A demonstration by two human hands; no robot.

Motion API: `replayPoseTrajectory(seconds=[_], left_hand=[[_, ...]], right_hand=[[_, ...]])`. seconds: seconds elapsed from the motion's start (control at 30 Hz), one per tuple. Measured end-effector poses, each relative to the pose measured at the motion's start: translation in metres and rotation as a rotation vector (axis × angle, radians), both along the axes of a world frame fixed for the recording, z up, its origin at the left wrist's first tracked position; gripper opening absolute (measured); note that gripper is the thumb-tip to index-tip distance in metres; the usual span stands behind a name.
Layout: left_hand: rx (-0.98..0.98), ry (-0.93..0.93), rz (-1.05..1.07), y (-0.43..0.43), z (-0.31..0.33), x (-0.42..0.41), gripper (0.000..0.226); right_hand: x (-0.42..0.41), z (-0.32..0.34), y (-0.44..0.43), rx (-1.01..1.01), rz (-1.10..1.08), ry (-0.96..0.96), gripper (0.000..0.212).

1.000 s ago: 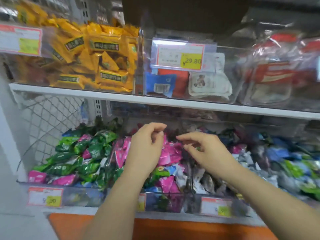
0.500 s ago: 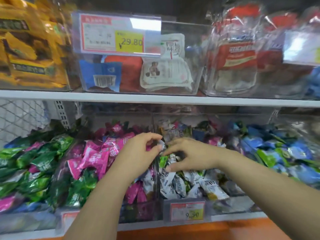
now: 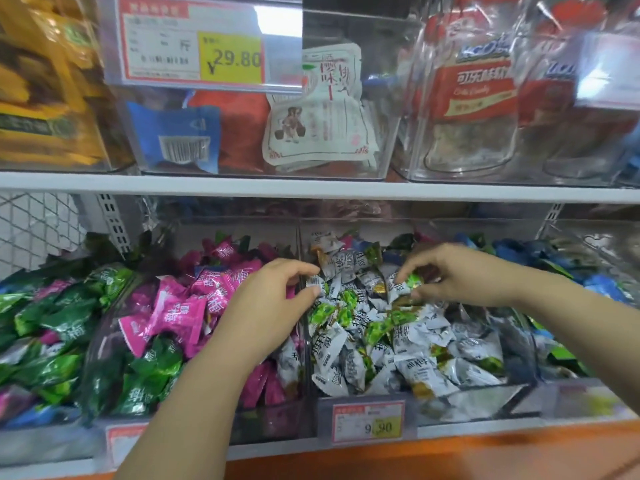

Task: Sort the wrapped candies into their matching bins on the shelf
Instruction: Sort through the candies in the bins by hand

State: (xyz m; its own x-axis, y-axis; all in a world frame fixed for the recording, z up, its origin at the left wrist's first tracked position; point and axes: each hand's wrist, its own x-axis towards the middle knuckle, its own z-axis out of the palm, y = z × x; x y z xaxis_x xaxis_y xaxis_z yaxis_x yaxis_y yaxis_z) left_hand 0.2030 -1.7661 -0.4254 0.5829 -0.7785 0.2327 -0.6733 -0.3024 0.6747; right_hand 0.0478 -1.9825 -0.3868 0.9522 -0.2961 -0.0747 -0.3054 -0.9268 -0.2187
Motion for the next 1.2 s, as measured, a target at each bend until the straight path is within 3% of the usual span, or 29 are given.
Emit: replayPoseTrajectory(seconds=[0.3, 0.5, 0.67, 0.87, 1.07, 1.2], left_hand=[[0.007, 0.035, -0.047, 0.003, -0.001, 0.003, 0.028], [0.012, 0.048, -0.051, 0.005, 0.0, 0.003, 0.029], [0.006, 0.056, -0.029, 0.004, 0.001, 0.002, 0.028], [-0.015, 0.068, -0.037, 0.006, 0.0, 0.004, 0.028], [-0.008, 0.074, -0.05, 0.007, 0.0, 0.005, 0.028], [-0.017, 0.057, -0.049, 0.007, -0.002, 0.006, 0.027]], right_hand=[[-0.003, 0.001, -0.018, -0.097, -0.181, -0.073, 0.025], [0.01, 0.0, 0.005, -0.155, -0.19, -0.188, 0.031], [0.056, -0.013, 0.053, 0.023, 0.077, -0.088, 0.053], [0.089, -0.024, 0.06, 0.064, 0.097, 0.078, 0.069], [0.068, -0.018, 0.043, 0.058, 0.061, 0.125, 0.032], [0.039, -0.013, 0.024, 0.037, 0.006, 0.118, 0.025]])
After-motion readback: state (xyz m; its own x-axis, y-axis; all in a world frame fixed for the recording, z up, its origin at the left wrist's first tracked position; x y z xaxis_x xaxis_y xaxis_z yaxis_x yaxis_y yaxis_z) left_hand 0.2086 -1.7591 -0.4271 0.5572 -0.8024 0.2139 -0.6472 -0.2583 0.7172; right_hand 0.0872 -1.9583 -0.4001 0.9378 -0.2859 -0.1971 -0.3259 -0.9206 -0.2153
